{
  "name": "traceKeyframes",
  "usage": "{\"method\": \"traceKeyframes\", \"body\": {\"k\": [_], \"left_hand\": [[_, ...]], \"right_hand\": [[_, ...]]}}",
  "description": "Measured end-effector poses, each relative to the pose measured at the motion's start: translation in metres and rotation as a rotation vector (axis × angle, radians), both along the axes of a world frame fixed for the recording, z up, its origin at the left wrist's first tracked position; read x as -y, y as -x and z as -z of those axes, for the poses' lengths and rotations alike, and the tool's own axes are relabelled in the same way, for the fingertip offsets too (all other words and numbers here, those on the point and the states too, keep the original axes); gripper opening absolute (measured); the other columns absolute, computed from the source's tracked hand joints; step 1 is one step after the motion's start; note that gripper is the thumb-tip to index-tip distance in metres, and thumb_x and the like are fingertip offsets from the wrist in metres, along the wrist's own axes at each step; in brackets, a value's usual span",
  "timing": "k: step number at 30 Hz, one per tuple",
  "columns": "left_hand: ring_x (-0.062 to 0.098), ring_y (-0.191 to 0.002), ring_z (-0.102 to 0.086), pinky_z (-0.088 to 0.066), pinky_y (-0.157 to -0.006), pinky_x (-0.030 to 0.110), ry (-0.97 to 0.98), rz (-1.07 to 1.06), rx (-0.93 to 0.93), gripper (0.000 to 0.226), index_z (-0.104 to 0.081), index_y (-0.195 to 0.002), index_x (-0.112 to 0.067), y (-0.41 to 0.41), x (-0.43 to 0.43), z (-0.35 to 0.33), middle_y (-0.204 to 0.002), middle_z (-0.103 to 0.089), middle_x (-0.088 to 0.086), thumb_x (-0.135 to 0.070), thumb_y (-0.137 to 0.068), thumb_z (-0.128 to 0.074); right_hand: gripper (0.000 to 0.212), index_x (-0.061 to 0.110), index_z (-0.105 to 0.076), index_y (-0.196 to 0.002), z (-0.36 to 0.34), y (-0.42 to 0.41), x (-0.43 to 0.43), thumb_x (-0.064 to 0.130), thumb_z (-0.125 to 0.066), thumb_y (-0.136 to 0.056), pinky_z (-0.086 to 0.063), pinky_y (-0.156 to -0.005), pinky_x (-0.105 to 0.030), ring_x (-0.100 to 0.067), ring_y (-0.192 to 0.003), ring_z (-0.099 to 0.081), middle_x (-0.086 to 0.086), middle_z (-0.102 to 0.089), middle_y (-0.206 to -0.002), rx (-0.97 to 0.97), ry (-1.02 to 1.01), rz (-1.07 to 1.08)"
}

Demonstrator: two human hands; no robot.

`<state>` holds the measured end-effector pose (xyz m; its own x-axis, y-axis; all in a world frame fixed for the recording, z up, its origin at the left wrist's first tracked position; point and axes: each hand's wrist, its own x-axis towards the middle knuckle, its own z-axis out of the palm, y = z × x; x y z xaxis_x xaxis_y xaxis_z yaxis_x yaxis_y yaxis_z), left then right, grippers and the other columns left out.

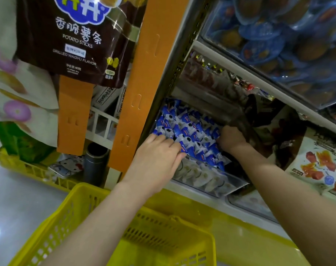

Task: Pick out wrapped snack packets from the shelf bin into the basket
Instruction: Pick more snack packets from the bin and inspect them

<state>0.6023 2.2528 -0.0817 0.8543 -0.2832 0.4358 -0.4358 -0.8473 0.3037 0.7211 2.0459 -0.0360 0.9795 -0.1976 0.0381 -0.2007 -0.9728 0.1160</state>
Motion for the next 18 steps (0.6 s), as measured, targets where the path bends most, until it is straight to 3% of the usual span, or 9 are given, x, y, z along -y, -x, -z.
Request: {"method": "traceKeyframes", "body": {"k": [4, 8, 10, 13, 15, 18], "left_hand": [[0.015, -0.100, -0.053, -0.029, -0.094, 0.029, 0.003, 0.004, 0.005, 0.039, -0.059, -0.108, -0.020, 0.000, 0.000, 0.000, -0.104, -0.064, -0.004, -0.039, -0.098, -0.026], [0.016, -0.095, -0.055, -0.033, -0.092, 0.030, 0.018, 0.008, 0.032, 0.042, -0.061, -0.103, -0.019, 0.001, -0.001, -0.001, -0.098, -0.065, -0.003, -0.039, -0.096, -0.025], [0.017, -0.089, -0.056, -0.035, -0.087, 0.031, 0.021, 0.010, 0.050, 0.043, -0.063, -0.097, -0.018, 0.001, -0.001, -0.002, -0.092, -0.066, -0.002, -0.039, -0.094, -0.025], [0.019, -0.081, -0.059, -0.041, -0.081, 0.032, 0.009, 0.004, 0.090, 0.040, -0.064, -0.089, -0.016, 0.000, -0.002, -0.001, -0.083, -0.066, -0.001, -0.036, -0.094, -0.030], [0.019, -0.079, -0.059, -0.043, -0.079, 0.033, -0.003, 0.005, 0.113, 0.040, -0.064, -0.087, -0.016, -0.002, -0.003, 0.000, -0.080, -0.065, -0.002, -0.035, -0.094, -0.030], [0.019, -0.076, -0.057, -0.041, -0.075, 0.032, -0.021, 0.016, 0.139, 0.037, -0.065, -0.086, -0.016, -0.003, -0.004, 0.002, -0.078, -0.064, -0.002, -0.032, -0.093, -0.031]], "right_hand": [[0.026, 0.000, -0.055, -0.117, 0.007, -0.009, 0.004, 0.013, -0.045, -0.096, -0.039, -0.073, -0.028, -0.031, -0.103, -0.057, -0.020, -0.058, -0.117, -0.066, -0.133, 0.013], [0.015, -0.001, -0.060, -0.100, 0.003, -0.015, 0.002, 0.005, -0.048, -0.092, -0.042, -0.070, -0.031, -0.026, -0.088, -0.057, -0.018, -0.061, -0.108, -0.138, -0.038, 0.003], [0.013, 0.002, -0.060, -0.093, 0.003, -0.021, -0.006, 0.006, -0.048, -0.092, -0.041, -0.068, -0.031, -0.022, -0.079, -0.052, -0.014, -0.061, -0.099, -0.005, 0.026, -0.105], [0.018, 0.008, -0.054, -0.108, 0.007, -0.038, -0.031, 0.018, -0.044, -0.096, -0.039, -0.071, -0.030, -0.015, -0.079, -0.047, -0.004, -0.051, -0.090, 0.214, -0.245, -0.351], [0.023, 0.009, -0.051, -0.114, 0.007, -0.055, -0.051, 0.021, -0.042, -0.098, -0.040, -0.072, -0.030, -0.015, -0.081, -0.048, -0.003, -0.049, -0.093, 0.181, -0.441, -0.408], [0.021, 0.006, -0.053, -0.106, 0.009, -0.084, -0.073, 0.023, -0.043, -0.097, -0.040, -0.076, -0.034, -0.018, -0.081, -0.048, -0.005, -0.050, -0.090, 0.138, -0.578, -0.395]]}}
